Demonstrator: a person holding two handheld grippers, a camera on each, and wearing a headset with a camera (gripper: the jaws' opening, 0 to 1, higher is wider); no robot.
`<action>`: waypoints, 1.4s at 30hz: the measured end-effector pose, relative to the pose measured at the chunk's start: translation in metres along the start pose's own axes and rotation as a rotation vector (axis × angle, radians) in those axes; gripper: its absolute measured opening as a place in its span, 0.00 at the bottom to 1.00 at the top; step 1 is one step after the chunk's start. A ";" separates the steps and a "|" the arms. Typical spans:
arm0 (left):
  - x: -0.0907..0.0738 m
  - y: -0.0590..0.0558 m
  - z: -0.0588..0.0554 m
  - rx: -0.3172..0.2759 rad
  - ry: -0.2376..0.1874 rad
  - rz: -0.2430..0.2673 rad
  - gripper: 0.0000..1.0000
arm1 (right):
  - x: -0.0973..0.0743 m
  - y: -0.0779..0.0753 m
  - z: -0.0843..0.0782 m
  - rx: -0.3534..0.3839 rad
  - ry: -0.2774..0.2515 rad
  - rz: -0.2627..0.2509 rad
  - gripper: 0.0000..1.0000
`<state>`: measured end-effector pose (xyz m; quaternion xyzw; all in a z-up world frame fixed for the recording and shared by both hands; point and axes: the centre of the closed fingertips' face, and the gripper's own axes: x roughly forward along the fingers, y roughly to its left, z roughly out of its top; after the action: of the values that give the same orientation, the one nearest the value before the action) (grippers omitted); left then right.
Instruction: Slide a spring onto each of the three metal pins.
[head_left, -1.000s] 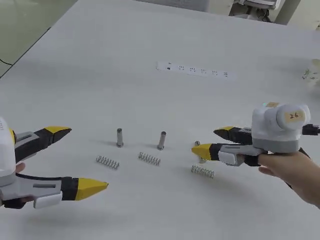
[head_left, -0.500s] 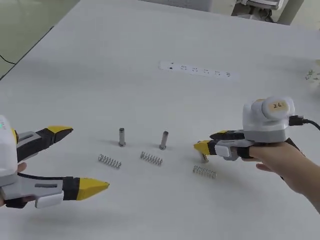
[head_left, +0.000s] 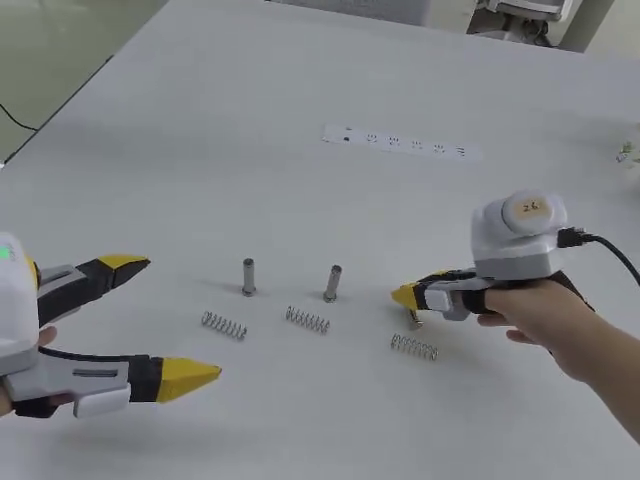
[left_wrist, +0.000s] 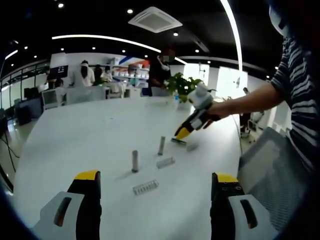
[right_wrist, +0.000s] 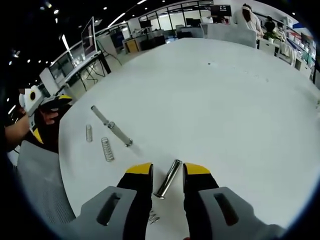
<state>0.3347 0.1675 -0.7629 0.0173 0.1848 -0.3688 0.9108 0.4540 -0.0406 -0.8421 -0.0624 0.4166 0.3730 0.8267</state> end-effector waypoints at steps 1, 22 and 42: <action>0.000 0.000 0.000 0.001 0.001 -0.001 0.88 | 0.001 0.000 0.000 0.004 0.000 -0.002 0.21; -0.002 0.003 -0.003 -0.012 0.002 0.006 0.87 | 0.013 -0.008 -0.007 0.055 0.053 -0.061 0.08; -0.001 -0.002 -0.007 -0.019 0.008 -0.007 0.86 | 0.010 -0.008 -0.010 -0.013 0.079 -0.090 0.05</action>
<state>0.3304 0.1676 -0.7685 0.0097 0.1917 -0.3701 0.9089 0.4573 -0.0447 -0.8576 -0.1013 0.4431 0.3352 0.8252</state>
